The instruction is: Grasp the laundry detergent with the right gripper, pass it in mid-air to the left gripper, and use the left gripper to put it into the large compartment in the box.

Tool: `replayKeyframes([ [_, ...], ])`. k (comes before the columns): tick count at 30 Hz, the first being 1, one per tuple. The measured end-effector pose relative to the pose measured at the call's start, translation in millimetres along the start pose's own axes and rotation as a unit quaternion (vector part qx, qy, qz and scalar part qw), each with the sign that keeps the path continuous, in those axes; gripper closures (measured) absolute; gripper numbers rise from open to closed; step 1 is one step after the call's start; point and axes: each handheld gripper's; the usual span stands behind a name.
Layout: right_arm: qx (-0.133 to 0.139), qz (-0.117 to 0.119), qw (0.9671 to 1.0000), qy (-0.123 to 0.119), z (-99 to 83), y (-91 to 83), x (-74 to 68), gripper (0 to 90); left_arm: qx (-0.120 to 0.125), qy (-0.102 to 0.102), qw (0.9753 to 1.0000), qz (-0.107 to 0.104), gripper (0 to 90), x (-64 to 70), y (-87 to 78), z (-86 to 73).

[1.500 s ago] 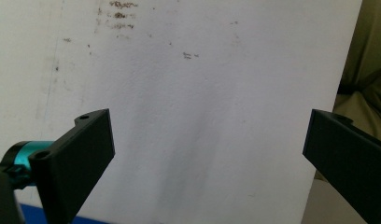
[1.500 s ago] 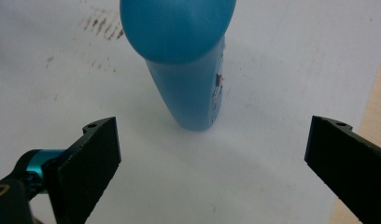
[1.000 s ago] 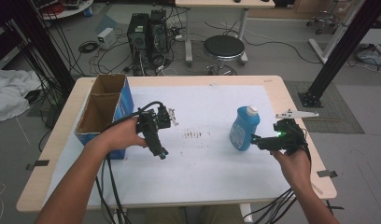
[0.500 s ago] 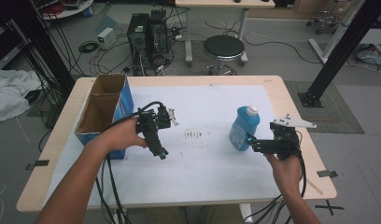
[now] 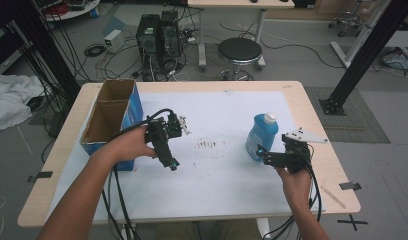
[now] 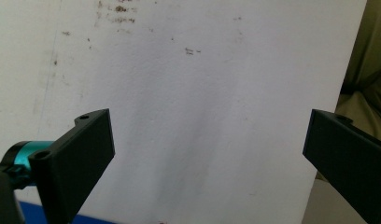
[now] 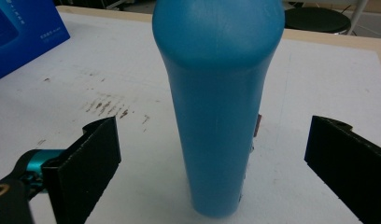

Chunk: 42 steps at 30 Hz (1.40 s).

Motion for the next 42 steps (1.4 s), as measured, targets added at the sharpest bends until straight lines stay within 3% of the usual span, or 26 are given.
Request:
replayKeyframes([
  [6,0.007,0.003,0.9999,0.013,-0.5,11.2,1.2,2.5,-0.002,0.0,1.0,-0.002,2.1,-1.0,0.2,-0.8],
  [24,0.02,-0.01,0.9995,0.02,-3.1,38.6,3.7,2.7,-0.001,-0.005,1.0,-0.002,2.0,-2.7,0.8,-5.0],
  [27,0.022,-0.012,0.9995,0.02,-4.2,40.7,4.2,4.6,0.0,-0.006,1.0,-0.003,2.0,-2.6,0.9,-4.8],
  [30,0.03,-0.001,0.9994,0.017,-5.4,41.7,5.2,16.1,-0.001,-0.005,1.0,-0.002,2.0,-2.7,1.4,-4.7],
  [32,0.033,0.002,0.9994,0.011,-5.9,42.3,5.2,16.2,-0.001,-0.005,1.0,-0.003,2.0,-2.7,1.6,-4.8],
  [34,0.029,0.005,0.9993,0.021,-6.5,44.1,6.0,16.0,-0.001,-0.005,1.0,-0.003,2.1,-2.9,1.3,-4.8],
  [42,0.032,-0.005,0.9993,0.02,-7.4,46.2,6.9,16.2,0.002,-0.007,1.0,-0.003,2.1,-3.1,1.3,-6.9],
])
Point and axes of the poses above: each handheld gripper's, and its own axes: y roughly forward along the jaws, z roughly out of its top, x roughly to its right
